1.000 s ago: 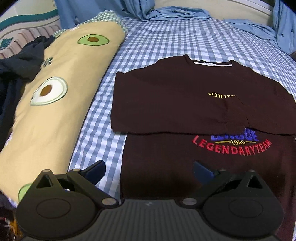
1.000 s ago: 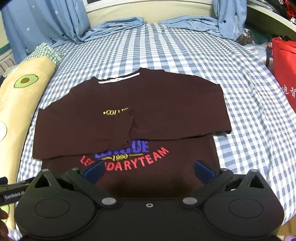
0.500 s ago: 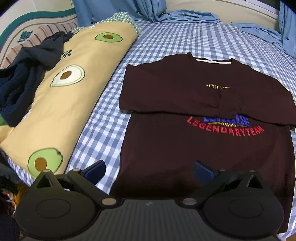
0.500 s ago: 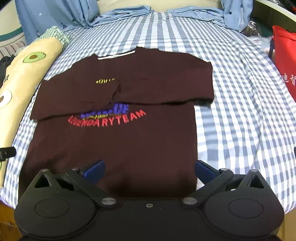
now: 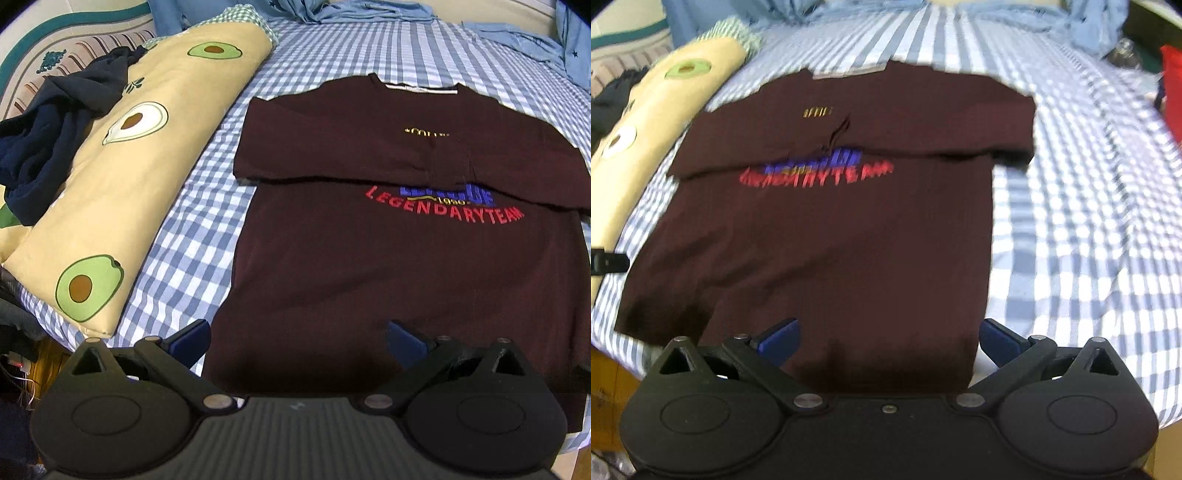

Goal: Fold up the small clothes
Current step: 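Close the right gripper on the hem while the left gripper grasps the hem too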

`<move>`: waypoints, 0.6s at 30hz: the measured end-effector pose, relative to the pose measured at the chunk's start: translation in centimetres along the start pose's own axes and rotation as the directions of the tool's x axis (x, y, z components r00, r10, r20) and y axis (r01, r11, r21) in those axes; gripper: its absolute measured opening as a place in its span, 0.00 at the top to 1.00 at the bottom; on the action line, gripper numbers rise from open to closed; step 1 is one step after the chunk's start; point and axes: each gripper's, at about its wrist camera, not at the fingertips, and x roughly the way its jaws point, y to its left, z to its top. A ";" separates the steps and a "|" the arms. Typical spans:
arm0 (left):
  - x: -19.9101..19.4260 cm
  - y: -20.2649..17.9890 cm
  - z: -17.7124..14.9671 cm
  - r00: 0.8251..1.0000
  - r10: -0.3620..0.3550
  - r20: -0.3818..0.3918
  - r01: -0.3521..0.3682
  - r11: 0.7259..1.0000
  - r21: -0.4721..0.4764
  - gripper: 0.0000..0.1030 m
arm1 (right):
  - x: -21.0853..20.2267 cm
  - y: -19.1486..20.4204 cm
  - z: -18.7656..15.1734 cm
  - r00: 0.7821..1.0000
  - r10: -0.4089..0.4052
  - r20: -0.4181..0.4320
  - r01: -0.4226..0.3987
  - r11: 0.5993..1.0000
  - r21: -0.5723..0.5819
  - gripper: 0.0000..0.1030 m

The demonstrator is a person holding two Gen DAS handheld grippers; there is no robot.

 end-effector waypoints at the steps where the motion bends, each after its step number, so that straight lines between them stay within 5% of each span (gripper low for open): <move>1: 0.1 -0.1 -0.1 1.000 0.001 -0.006 -0.001 1.000 0.000 0.01 | 0.5 -0.1 -0.2 1.000 0.017 -0.025 -0.017 1.000 0.006 0.00; 6: 0.7 -0.3 -0.5 0.999 0.003 -0.033 -0.002 1.000 0.013 0.01 | 2.6 -0.6 -1.0 0.990 0.078 -0.118 -0.075 0.997 0.035 0.00; 18: 2.0 0.6 -1.1 0.995 0.023 -0.096 -0.024 1.000 -0.011 0.01 | 5.1 2.7 -4.2 0.991 0.083 -0.101 -0.108 0.954 -0.281 0.01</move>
